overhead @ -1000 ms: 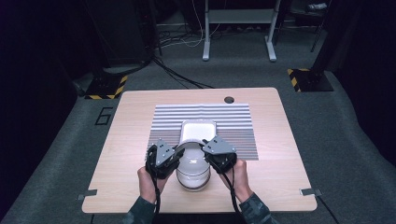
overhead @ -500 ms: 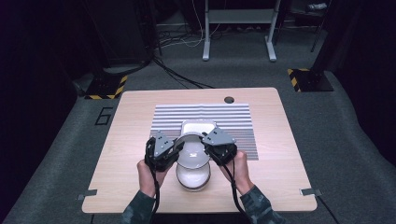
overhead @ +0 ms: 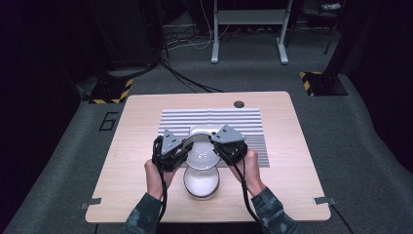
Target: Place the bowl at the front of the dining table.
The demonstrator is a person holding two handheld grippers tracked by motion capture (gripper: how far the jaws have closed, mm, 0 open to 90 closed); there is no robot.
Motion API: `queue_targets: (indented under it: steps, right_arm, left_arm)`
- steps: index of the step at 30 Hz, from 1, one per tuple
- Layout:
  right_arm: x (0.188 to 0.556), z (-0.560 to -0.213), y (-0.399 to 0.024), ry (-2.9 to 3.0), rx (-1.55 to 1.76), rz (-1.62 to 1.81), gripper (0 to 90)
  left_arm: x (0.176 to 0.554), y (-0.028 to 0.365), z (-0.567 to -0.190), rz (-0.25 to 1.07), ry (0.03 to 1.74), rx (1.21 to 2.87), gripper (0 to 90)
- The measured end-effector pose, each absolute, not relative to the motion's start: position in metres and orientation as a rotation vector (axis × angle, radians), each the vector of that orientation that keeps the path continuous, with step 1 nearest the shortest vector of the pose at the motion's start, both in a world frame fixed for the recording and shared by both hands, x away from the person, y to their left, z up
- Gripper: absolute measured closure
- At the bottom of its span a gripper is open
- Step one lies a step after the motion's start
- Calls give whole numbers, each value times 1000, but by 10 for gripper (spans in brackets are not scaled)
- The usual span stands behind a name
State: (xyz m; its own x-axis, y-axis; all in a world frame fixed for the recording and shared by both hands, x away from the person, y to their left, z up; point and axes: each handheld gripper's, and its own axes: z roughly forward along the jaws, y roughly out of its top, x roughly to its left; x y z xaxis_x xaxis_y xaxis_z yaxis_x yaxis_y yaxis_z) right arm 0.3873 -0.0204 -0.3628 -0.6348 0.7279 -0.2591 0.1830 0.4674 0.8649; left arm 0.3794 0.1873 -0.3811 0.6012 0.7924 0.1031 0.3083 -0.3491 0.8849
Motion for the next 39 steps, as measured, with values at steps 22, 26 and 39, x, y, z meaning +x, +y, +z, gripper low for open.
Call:
queue_targets:
  steps: [22,26,39]
  right_arm:
    - [419,-365,-22,2108,820,1108,815]
    - [426,-367,-23,2113,830,1102,817]
    - [450,-372,-27,2106,887,1113,817]
  left_arm:
    - [415,185,-383,629,896,1930,763]
    - [422,182,-384,626,900,1936,762]
    - [449,178,-385,619,898,1965,771]
